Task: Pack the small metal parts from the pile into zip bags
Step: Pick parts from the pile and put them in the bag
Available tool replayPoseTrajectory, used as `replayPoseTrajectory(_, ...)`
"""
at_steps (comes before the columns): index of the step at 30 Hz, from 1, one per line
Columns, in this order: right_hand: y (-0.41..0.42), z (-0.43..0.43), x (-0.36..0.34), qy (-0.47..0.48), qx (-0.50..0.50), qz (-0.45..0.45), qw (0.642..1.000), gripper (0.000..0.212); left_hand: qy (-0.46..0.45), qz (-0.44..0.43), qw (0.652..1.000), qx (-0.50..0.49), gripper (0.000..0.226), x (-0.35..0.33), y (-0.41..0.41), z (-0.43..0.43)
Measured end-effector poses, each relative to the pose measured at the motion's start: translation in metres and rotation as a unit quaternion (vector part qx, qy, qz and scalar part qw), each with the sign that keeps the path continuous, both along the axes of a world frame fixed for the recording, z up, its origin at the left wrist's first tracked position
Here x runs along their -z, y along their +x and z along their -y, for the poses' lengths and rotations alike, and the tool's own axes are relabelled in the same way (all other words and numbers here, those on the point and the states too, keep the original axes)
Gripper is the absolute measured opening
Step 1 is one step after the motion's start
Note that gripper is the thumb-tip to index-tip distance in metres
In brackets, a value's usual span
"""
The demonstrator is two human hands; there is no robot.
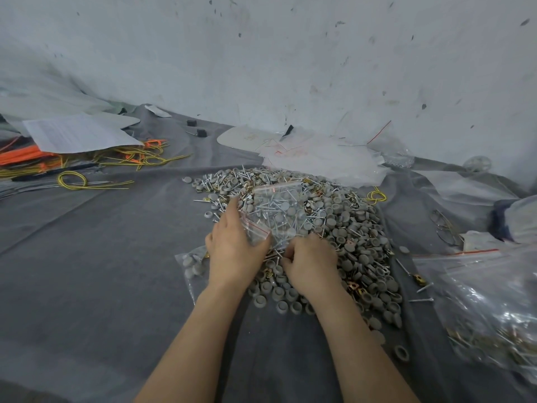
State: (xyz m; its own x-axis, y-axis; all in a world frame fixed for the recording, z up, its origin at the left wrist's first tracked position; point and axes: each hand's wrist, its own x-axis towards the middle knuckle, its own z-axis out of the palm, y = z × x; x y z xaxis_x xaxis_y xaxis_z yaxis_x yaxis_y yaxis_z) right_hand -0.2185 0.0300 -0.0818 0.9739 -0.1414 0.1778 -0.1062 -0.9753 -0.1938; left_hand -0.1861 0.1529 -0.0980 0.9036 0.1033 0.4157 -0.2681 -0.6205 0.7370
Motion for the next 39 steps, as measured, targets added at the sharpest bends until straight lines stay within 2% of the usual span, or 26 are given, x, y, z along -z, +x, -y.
replayPoseTrajectory(3,0.000,0.001,0.001,0.006,0.000,0.017,1.000,0.019,0.010,-0.003,1.000,0.004,0.090,0.000,-0.001,0.001)
replayPoseTrajectory(5,0.000,0.004,-0.002,0.108,-0.007,0.070,0.992,0.013,0.015,-0.004,1.000,0.012,0.090,-0.001,-0.001,0.001)
replayPoseTrajectory(7,0.001,0.006,-0.006,0.229,-0.019,0.128,0.965,0.006,0.022,-0.004,1.000,0.018,0.090,-0.001,-0.003,0.001)
replayPoseTrajectory(10,0.002,0.004,-0.009,0.332,-0.040,0.162,0.928,0.003,0.039,0.000,0.999,0.027,0.089,-0.001,-0.004,0.002)
replayPoseTrajectory(13,0.002,0.000,-0.010,0.364,-0.070,0.170,0.913,0.011,0.058,0.005,0.998,0.038,0.089,0.000,-0.005,0.004)
replayPoseTrajectory(18,0.001,-0.005,-0.013,0.400,-0.136,0.122,0.898,0.024,0.056,0.007,0.997,0.045,0.088,0.001,-0.005,0.004)
replayPoseTrajectory(20,0.001,-0.002,-0.013,0.383,-0.107,0.140,0.907,0.023,0.027,0.005,0.999,0.024,0.088,0.000,-0.004,0.002)
replayPoseTrajectory(22,0.001,0.002,-0.010,0.309,-0.079,0.147,0.936,0.017,-0.002,0.004,1.000,0.001,0.089,-0.001,-0.002,0.001)
replayPoseTrajectory(25,0.000,0.003,-0.002,0.163,-0.107,0.078,0.978,0.016,-0.031,0.009,0.999,-0.016,0.090,-0.002,0.000,0.000)
replayPoseTrajectory(28,0.001,-0.003,0.003,0.068,-0.117,0.011,0.991,0.028,-0.041,0.012,0.999,-0.026,0.092,-0.001,0.001,0.000)
replayPoseTrajectory(34,0.001,-0.009,0.003,0.030,-0.104,-0.011,0.994,0.021,-0.037,0.020,0.999,-0.026,0.091,0.001,0.001,0.001)
replayPoseTrajectory(39,0.001,-0.008,0.002,0.067,-0.077,-0.041,0.994,0.015,-0.029,0.019,0.999,-0.023,0.091,0.000,0.001,0.001)
